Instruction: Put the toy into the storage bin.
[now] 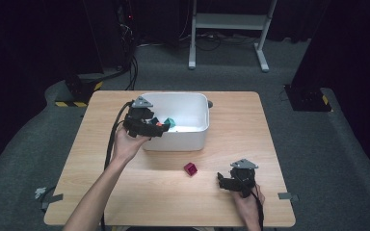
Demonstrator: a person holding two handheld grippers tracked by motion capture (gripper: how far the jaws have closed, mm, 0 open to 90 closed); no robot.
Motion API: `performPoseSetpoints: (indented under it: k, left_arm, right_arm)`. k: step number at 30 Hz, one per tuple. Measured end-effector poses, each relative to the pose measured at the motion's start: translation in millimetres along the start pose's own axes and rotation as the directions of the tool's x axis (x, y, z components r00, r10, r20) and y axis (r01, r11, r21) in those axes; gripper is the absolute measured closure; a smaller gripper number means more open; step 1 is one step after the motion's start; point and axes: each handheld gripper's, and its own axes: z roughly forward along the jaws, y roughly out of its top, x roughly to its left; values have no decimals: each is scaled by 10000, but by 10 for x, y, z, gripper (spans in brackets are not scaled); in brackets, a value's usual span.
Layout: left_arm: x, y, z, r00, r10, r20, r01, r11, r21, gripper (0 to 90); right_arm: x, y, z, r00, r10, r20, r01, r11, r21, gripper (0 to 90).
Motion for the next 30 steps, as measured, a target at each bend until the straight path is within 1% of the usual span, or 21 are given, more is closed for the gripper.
performPoseSetpoints:
  k: [7, 10, 16, 22, 25, 28, 30]
  left_arm:
    - [-64, -106, -100, 9998, 52, 177, -50, 9999, -154, 210]
    - [-99, -162, -157, 9996, 181, 219, -177, 9996, -201, 212]
    - [-157, -283, -211, 9991, 180, 382, -172, 9996, -215, 216]
    - [-228, -435, -187, 9979, 178, 618, -174, 9998, -72, 217]
    - [-270, -519, -162, 9980, 178, 604, -179, 9998, 7, 214]
    - [-310, -603, -117, 9970, 38, 776, -43, 10000, 59, 210]
    - [-335, -641, -84, 9964, 37, 848, -50, 9999, 146, 209]
  right_arm:
    - [0, 0, 0, 10000, -1, -1, 1, 10000, 0, 137]
    - [0, 0, 0, 10000, -3, -1, 3, 10000, 1, 137]
    - [0, 0, 0, 10000, -3, 0, 3, 10000, 0, 137]
    - [0, 0, 0, 10000, 0, 1, 0, 10000, 0, 137]
    - [0, 0, 0, 10000, -2, 1, 2, 10000, -1, 137]
    - [0, 0, 0, 10000, 3, 1, -3, 10000, -3, 137]
    - [0, 0, 0, 10000, 3, 0, -3, 10000, -3, 137]
